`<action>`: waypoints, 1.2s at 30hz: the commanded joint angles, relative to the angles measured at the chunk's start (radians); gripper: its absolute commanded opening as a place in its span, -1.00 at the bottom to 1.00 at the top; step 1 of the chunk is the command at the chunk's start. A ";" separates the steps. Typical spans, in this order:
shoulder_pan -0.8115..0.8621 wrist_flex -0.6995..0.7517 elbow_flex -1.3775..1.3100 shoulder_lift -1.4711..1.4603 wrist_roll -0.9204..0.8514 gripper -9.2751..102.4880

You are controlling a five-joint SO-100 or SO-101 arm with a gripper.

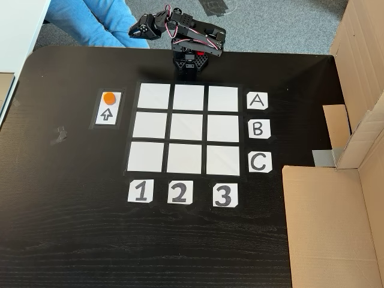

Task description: Pick up the round, orange token and place it in the grid on square B2.

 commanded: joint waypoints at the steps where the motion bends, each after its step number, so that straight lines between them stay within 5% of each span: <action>1: 0.031 0.002 -0.005 0.006 0.002 -0.85; 16: 0.011 0.000 -0.017 -0.021 -0.011 -0.84; 24: -0.018 -0.083 -0.160 -0.279 -0.017 -0.84; 36: -0.052 0.229 -0.726 -0.741 -0.034 -0.85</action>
